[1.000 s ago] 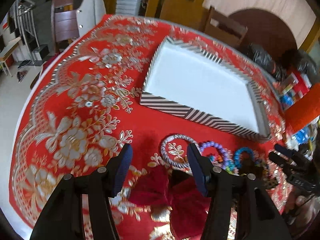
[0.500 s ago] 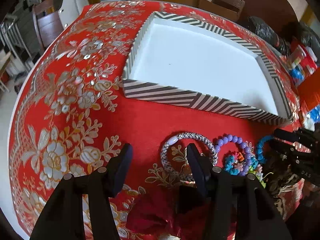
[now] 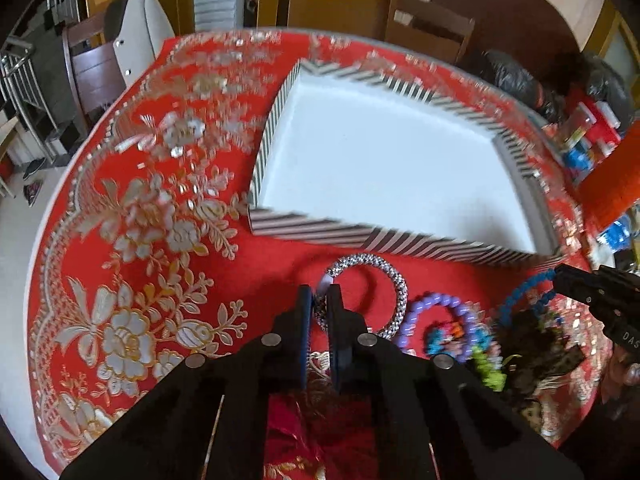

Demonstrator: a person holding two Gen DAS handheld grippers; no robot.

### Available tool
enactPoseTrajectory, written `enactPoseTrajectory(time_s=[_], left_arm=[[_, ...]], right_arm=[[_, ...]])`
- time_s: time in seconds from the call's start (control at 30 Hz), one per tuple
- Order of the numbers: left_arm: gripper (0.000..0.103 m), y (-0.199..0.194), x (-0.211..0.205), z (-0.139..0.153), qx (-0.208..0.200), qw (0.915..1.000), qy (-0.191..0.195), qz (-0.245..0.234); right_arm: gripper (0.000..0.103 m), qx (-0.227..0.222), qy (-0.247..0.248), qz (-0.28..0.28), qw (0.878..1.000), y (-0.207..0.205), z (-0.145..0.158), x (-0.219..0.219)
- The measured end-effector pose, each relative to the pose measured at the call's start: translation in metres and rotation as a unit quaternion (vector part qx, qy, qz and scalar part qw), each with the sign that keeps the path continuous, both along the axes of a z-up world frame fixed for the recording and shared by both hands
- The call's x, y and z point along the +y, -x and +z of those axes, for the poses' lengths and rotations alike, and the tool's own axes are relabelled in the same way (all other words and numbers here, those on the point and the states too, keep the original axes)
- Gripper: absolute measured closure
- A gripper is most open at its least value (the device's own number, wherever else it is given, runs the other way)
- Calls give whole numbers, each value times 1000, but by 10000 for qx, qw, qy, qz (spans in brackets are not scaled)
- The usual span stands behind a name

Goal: Organize jewelry
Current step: 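Grasp the silver rhinestone bracelet with the left tool while the right tool grasps the blue bead bracelet, then carry both bracelets into the white tray and open both tools to release them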

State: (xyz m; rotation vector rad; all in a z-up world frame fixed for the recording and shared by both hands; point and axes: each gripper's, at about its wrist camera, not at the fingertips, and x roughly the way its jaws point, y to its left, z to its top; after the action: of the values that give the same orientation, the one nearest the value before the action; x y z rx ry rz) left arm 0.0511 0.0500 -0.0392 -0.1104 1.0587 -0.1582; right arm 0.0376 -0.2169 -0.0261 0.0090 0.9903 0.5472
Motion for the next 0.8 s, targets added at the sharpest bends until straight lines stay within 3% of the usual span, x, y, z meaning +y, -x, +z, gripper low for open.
enactPoseTrajectory(time_s=[0.4,0.8], left_arm=[[85,0,-8,54,-634,9980,13,-4],[85,-45,-27,38,-571,9981,-158,179]], right_arm=[[92,-529,-364,-154,9978,2,58,-18],[92,-475,-244,-530,9972,-34,49,-19]])
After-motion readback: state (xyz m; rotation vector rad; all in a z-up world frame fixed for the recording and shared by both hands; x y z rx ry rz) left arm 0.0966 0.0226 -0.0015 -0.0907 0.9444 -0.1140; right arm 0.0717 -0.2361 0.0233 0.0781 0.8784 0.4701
